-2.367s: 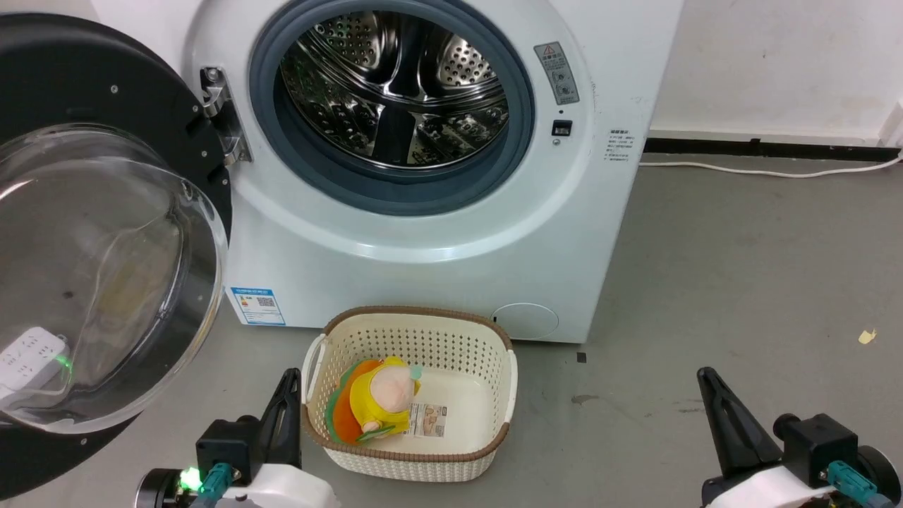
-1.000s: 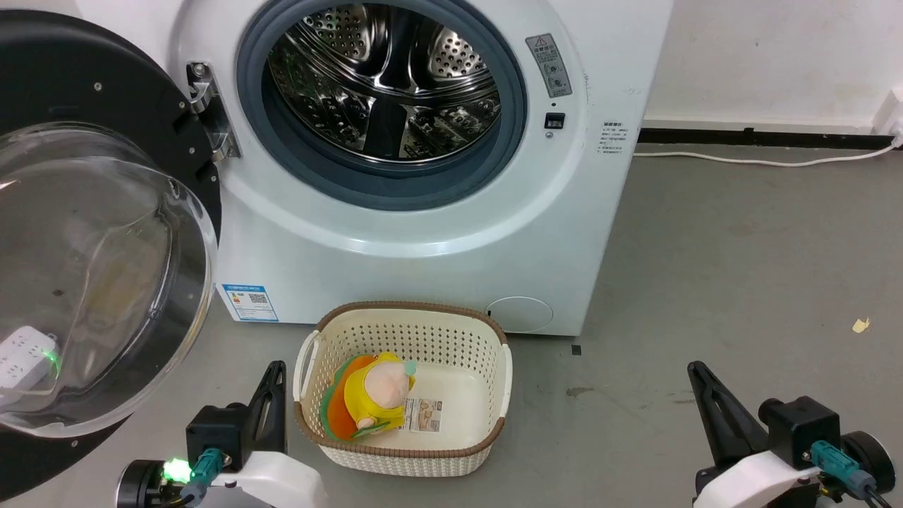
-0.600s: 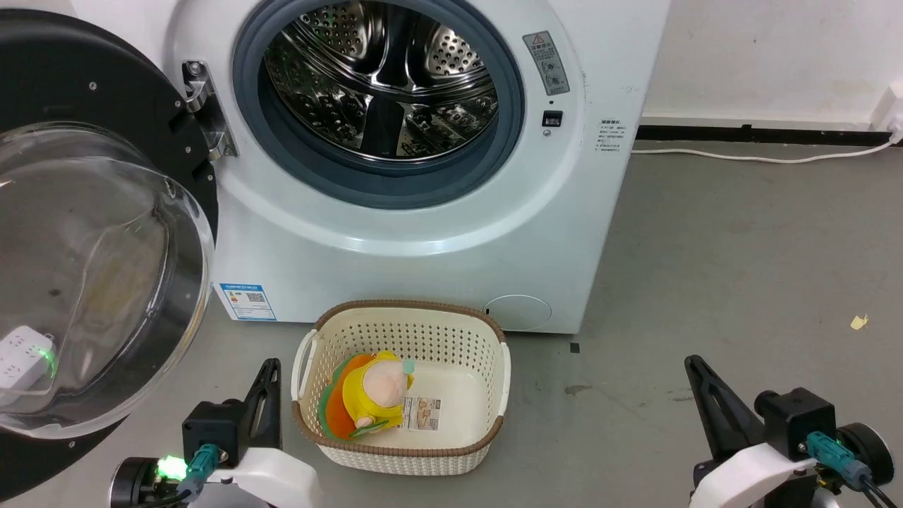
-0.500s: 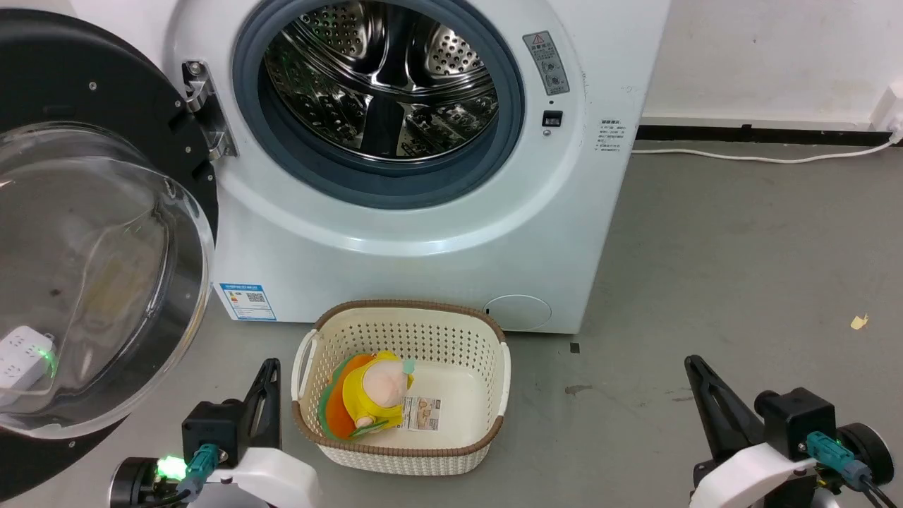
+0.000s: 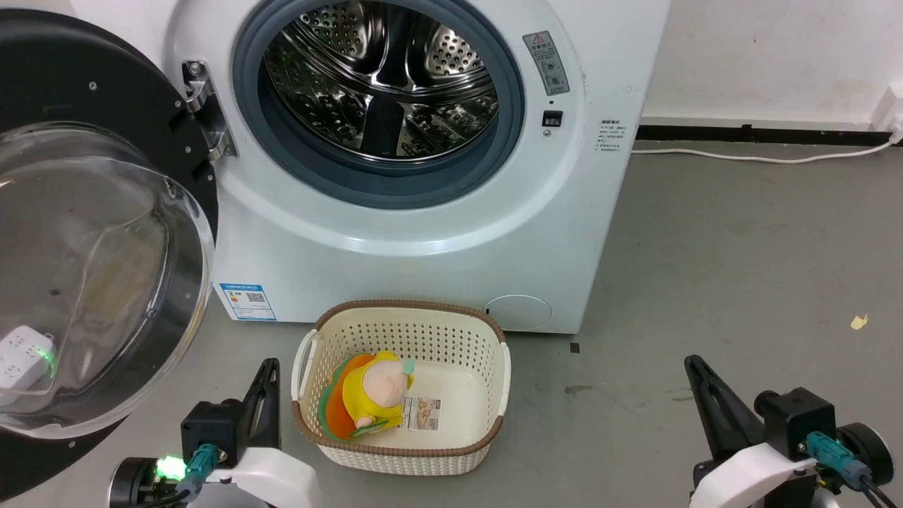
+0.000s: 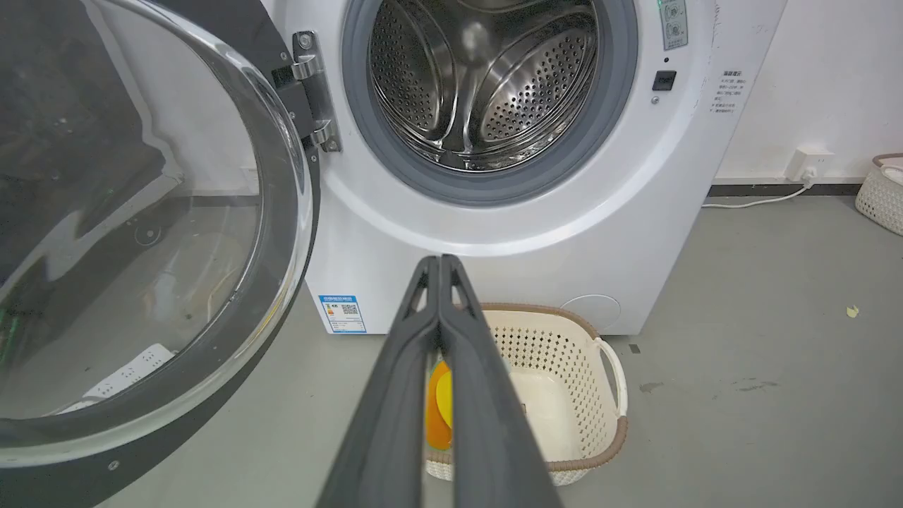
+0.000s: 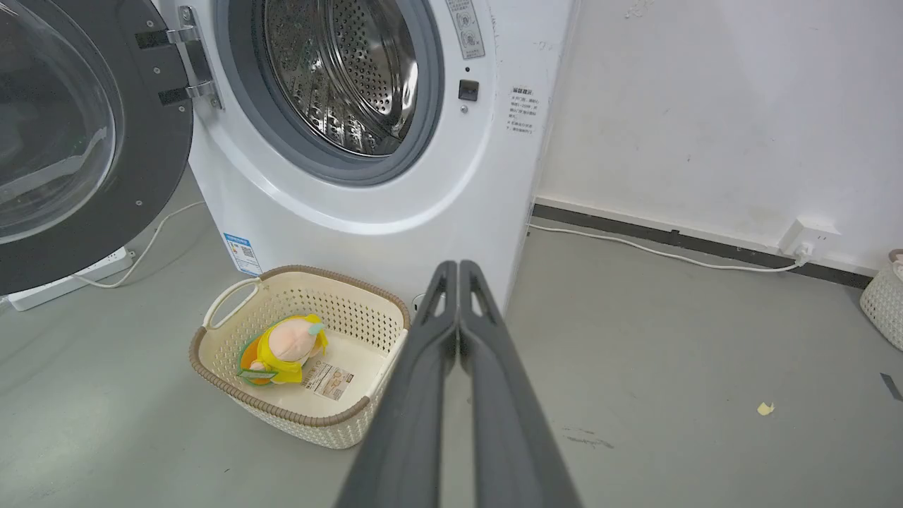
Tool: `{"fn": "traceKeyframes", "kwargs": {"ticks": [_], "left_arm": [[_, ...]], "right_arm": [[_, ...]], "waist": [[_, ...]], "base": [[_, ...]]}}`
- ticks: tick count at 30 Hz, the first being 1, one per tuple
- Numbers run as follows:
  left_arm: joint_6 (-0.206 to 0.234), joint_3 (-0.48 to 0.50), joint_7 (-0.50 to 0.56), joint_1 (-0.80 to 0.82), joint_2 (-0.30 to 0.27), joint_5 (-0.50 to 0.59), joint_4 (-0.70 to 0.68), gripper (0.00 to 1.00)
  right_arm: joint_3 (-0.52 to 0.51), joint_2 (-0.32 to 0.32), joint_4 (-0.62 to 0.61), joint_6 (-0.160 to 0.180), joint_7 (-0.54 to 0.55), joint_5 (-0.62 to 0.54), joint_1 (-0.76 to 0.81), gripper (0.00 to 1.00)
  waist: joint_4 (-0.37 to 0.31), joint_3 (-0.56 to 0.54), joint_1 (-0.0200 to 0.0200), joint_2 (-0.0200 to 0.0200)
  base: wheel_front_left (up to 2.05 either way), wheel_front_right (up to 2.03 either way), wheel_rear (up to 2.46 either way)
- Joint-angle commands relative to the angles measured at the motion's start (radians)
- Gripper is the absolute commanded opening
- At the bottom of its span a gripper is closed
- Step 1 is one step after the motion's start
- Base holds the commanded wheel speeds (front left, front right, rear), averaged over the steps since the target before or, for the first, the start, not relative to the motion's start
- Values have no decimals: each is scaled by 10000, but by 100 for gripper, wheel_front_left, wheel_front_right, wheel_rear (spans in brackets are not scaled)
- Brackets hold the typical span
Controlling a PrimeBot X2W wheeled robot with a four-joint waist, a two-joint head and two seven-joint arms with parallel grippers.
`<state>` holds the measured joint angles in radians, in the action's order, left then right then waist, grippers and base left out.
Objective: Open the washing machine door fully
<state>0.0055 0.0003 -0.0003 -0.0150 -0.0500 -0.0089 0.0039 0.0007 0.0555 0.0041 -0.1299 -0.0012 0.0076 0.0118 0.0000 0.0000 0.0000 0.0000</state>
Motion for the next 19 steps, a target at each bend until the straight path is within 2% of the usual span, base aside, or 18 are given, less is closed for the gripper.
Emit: {"fn": "traceKeyframes", "kwargs": {"ticks": [1,19], "left_arm": [[-55,-3,3,150,-3,89,-39,0],[-55,-3,3,150,-3,89,-39,0]], "right_arm": [[-7,-53,-41,-8,12,-76,-118,0],[-7,-53,-41,-8,12,-76,-118,0]], "waist": [[0,0,0,0],[0,0,0,0]], "base": [[0,0,0],[0,0,0]]}}
